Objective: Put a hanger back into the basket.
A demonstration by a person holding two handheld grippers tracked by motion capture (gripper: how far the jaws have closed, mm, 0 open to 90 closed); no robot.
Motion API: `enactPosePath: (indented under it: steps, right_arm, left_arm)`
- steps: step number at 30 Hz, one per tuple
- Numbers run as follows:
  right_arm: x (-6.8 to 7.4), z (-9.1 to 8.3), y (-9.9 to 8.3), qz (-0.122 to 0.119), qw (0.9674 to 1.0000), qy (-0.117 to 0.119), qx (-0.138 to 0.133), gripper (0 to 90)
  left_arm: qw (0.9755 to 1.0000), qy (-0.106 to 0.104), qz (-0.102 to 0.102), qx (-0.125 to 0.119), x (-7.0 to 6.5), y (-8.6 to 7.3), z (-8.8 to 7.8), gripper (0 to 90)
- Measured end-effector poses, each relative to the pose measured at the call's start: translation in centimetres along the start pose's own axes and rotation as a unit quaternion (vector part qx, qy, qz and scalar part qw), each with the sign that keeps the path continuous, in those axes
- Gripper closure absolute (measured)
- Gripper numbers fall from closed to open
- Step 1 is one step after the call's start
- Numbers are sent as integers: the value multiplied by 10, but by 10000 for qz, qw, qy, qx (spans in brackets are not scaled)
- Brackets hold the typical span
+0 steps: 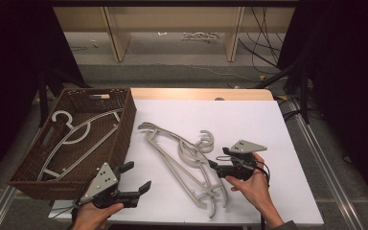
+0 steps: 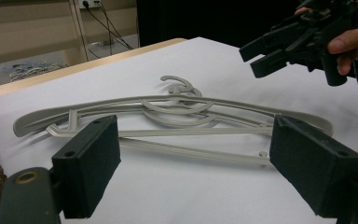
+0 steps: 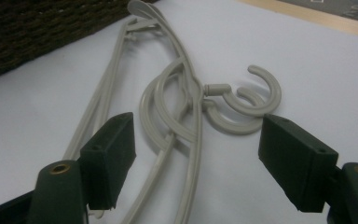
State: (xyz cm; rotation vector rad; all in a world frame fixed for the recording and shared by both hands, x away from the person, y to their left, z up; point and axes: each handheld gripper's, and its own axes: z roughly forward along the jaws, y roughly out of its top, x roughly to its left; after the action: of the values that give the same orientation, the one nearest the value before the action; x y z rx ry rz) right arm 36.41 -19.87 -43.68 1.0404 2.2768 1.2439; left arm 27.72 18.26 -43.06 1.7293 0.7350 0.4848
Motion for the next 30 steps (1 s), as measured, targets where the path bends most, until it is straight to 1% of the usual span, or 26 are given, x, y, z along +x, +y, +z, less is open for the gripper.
enactPosePath:
  steps: [3, 4, 6, 7, 8, 9, 10, 11, 12, 13, 14, 15, 16, 18, 19, 20, 21, 22, 23, 24, 25, 26, 27, 28, 30]
  right_arm:
    - [-2, 9, 5, 23, 9996, 3, 277, 316]
    - [-4, 13, 7, -8, 9994, 11, 339, 337]
    - [-6, 20, 11, -8, 9992, 22, 396, 369]
    - [-8, 25, 13, 7, 9992, -12, 405, 377]
    - [-10, 31, 16, -4, 9989, -61, 465, 398]
    - [-11, 34, 18, 45, 9984, -49, 557, 413]
    - [-12, 40, 20, 16, 9982, -73, 594, 424]
    - [-12, 43, 22, 46, 9979, -89, 643, 435]
    - [-12, 47, 23, 9, 9970, -98, 762, 447]
    - [-11, 51, 24, 6, 9964, -114, 840, 453]
    - [-11, 56, 25, -8, 9968, -115, 791, 468]
    - [-11, 59, 26, -22, 9962, -79, 869, 480]
    - [-11, 63, 27, -1, 9949, -16, 1004, 502]
    - [-12, 71, 26, 23, 9946, -12, 1036, 538]
    - [-13, 72, 26, 10, 9934, 6, 1143, 556]
    - [-14, 75, 25, -17, 9928, 12, 1196, 567]
    - [-15, 78, 25, 36, 9923, 20, 1235, 568]
    - [-15, 82, 24, 51, 9925, -8, 1225, 570]
    - [-16, 82, 24, 23, 9907, 19, 1358, 588]
    - [-17, 85, 23, -11, 9901, 53, 1399, 607]
    - [-15, 86, 22, 127, 9899, 39, 1413, 614]
    - [-16, 87, 22, 18, 9891, 64, 1473, 626]
    - [-16, 88, 23, 68, 9888, 84, 1488, 639]
    - [-16, 89, 23, 46, 9891, 88, 1468, 643]
    - [-17, 91, 23, -10, 9886, 86, 1505, 662]
  left_arm:
    - [10000, -29, 73, 53, 1, -1, -1, 161]
    - [10000, -47, 15, 11, 1, -1, -1, 162]
    - [10000, -36, -5, -20, 0, 0, -2, 163]
    - [10000, -42, -40, -9, -1, -1, -2, 162]
    - [10000, -58, 56, 8, 0, 0, -2, 162]
    - [10000, -61, 55, 13, 0, -1, -2, 162]
    - [10000, -62, 77, 9, 0, 0, -2, 162]
    - [9999, -63, 79, -9, 0, 0, -3, 163]
    - [10000, -69, 61, -19, -1, 0, -3, 163]
    - [9999, -72, 85, -7, 0, -1, -3, 163]
    - [9999, -78, 89, 12, 0, -1, -3, 163]
    - [10000, -43, 7, 7, 0, -1, -3, 163]
    - [10000, -51, 17, -7, 0, -1, -3, 164]
    - [10000, -35, 23, 7, 0, -1, -3, 164]
    - [10000, -27, -32, 13, -1, -1, -3, 164]
    - [10000, -23, -23, 14, -1, -1, -3, 164]
    - [10000, -28, 46, 5, 0, -1, -3, 164]
    - [10000, -30, 35, 3, 0, 0, -3, 164]
    - [10000, -29, -34, 12, -1, -1, -3, 164]
    - [10000, -29, -20, 19, -1, -1, -3, 164]
    - [10000, -20, 9, 24, -1, -1, -3, 164]
    - [10000, -40, 42, 5, 0, -1, -3, 164]
    - [10000, -73, 27, -50, 0, -1, -2, 165]
    - [10000, -44, 34, -4, 0, 0, -3, 166]
    - [10000, -58, 60, 41, -1, -1, -2, 166]
